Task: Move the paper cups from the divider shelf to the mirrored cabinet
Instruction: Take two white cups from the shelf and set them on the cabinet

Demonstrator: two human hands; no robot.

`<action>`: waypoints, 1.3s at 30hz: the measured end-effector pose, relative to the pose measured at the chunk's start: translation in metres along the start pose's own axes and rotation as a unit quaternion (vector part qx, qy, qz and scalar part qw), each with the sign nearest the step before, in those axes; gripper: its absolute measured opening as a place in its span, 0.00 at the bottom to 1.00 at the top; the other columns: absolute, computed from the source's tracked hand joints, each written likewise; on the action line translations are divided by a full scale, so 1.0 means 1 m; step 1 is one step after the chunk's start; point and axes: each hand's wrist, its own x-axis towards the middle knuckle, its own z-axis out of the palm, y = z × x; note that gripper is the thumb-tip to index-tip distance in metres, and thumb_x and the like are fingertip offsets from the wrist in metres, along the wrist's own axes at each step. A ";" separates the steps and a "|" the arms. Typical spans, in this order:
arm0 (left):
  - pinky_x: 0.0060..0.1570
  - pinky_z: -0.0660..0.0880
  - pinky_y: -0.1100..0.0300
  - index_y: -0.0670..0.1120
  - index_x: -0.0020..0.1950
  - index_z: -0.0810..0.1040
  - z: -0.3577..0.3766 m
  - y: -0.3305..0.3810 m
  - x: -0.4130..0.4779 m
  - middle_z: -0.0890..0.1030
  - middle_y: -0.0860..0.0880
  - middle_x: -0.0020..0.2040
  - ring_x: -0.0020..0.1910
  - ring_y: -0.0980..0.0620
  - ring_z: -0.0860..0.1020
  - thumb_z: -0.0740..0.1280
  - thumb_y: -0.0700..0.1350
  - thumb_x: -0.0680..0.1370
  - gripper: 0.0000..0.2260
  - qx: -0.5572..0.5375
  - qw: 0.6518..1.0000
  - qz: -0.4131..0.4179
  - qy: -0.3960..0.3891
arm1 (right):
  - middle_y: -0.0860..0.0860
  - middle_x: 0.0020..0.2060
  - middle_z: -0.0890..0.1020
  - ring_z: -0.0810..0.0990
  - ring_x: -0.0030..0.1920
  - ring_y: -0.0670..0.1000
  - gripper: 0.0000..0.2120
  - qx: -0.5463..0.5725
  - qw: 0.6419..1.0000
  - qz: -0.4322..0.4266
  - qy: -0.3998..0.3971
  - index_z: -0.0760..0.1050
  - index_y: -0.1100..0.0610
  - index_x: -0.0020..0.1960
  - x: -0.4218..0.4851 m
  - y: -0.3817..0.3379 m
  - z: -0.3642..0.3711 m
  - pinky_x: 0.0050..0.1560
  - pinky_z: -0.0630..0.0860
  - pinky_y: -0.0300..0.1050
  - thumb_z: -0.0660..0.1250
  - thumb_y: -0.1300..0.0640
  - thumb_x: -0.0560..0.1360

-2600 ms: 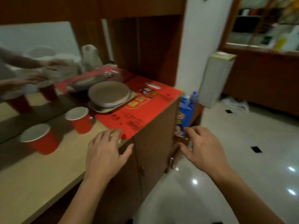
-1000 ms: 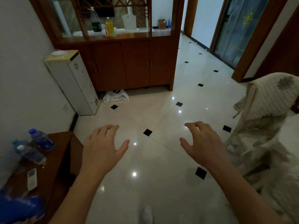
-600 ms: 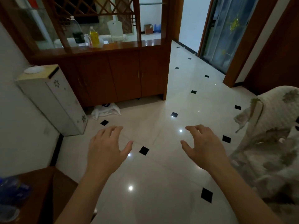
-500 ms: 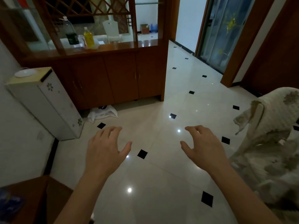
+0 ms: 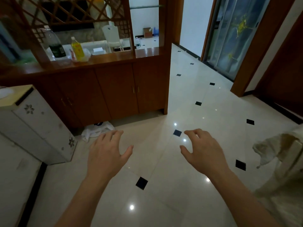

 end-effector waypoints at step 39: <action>0.59 0.71 0.49 0.51 0.69 0.71 0.196 -0.033 0.684 0.75 0.51 0.66 0.65 0.48 0.72 0.59 0.64 0.75 0.27 0.001 1.000 0.001 -0.012 | 0.51 0.62 0.77 0.74 0.61 0.53 0.26 -0.017 1.000 0.019 0.010 0.70 0.50 0.68 0.695 0.095 0.152 0.55 0.73 0.49 0.61 0.39 0.75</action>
